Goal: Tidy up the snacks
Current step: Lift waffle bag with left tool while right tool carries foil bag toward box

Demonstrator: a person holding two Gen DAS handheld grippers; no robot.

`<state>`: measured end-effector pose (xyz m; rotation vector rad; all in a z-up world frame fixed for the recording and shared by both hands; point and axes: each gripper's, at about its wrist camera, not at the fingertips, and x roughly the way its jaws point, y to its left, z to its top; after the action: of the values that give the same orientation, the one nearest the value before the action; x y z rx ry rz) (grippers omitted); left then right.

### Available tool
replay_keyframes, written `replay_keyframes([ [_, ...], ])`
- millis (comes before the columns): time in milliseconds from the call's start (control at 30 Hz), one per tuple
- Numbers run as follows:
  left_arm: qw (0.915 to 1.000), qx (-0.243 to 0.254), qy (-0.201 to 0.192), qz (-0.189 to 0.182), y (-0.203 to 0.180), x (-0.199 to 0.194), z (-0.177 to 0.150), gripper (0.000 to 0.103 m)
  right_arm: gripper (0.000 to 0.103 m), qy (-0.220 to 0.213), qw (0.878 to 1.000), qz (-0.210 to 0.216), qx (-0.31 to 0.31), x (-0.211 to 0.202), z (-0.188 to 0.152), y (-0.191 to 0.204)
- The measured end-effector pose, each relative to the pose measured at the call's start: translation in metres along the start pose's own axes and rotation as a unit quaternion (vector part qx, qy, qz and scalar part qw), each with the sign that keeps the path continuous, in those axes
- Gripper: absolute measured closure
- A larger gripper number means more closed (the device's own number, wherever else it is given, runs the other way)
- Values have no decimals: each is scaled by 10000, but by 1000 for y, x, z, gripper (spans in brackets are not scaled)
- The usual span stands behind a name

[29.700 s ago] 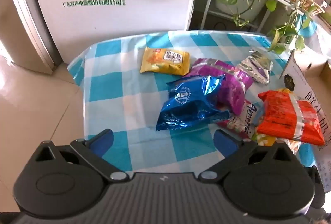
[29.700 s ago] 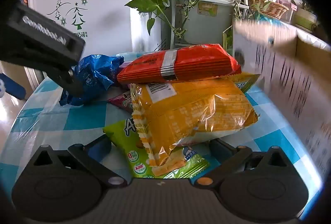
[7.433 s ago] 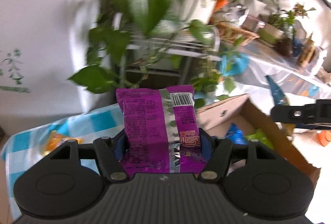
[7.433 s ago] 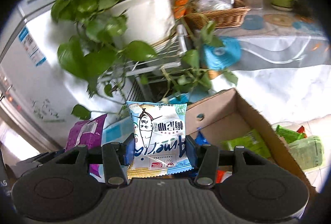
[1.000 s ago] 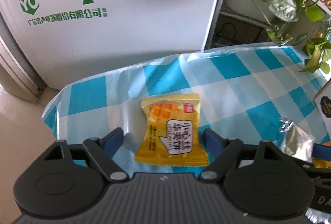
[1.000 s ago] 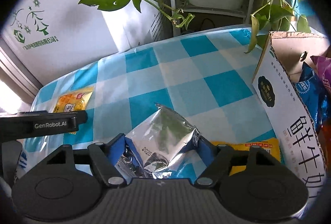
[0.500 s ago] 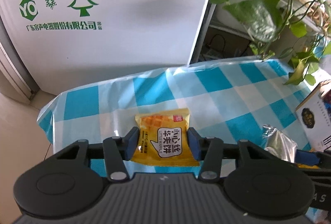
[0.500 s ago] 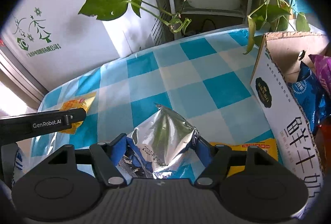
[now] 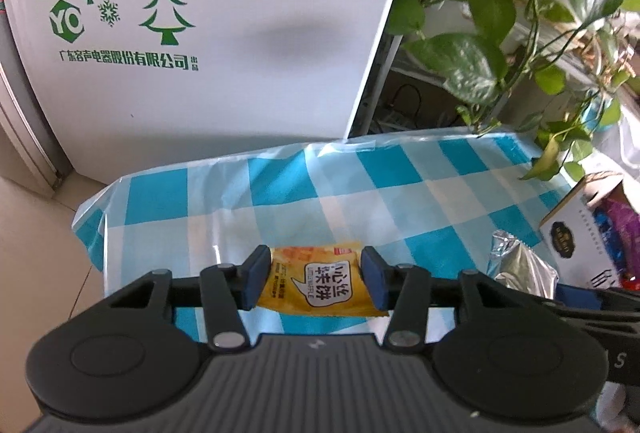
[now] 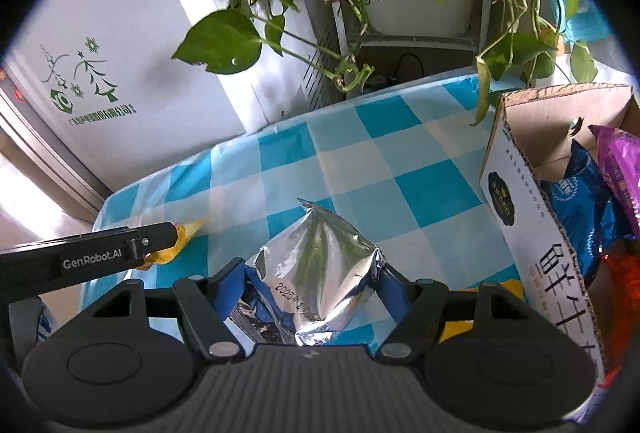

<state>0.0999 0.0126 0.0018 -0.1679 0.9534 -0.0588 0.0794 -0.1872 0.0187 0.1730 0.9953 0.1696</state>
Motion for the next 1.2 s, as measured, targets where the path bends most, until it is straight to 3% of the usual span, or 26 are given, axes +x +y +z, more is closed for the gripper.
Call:
replay_keyframes([
  [167,9997,-171,-105,-107,-1,-13,-1,56,27,-105,9999,57,72,-16,-1,-7],
  [233,9994,-268,-120,-157,0,-16,-2,65,27,-161,9998,66,78,-22,-1,-9],
  [500,9965,-782,-150,-245,13,-26,-8,65,27,-278,9990,82,336,-43,-4,-27],
  [600,9985,-513,-70,-191,13,-19,-5,56,27,-273,9985,124,467,-49,-8,-32],
  [667,9986,-504,20,-159,11,-13,-7,35,27,-282,9981,150,535,-53,-12,-34],
  [700,9985,-490,127,-189,9,-9,-8,32,27,-272,9977,170,592,-54,-13,-35],
  [800,9990,-274,319,-176,-3,4,-12,30,27,-307,9971,234,655,-59,-13,-36],
  [933,9994,107,306,122,-17,18,-13,27,27,-356,9970,290,616,-61,-12,-35],
  [1033,9987,292,335,247,-25,27,-14,30,27,-345,9972,292,600,-61,-11,-35],
  [1100,9980,347,434,311,-25,33,-17,47,27,-344,9973,293,587,-61,-11,-35],
  [1200,9973,533,351,360,-28,35,-21,55,27,-357,9973,268,575,-62,-11,-37],
])
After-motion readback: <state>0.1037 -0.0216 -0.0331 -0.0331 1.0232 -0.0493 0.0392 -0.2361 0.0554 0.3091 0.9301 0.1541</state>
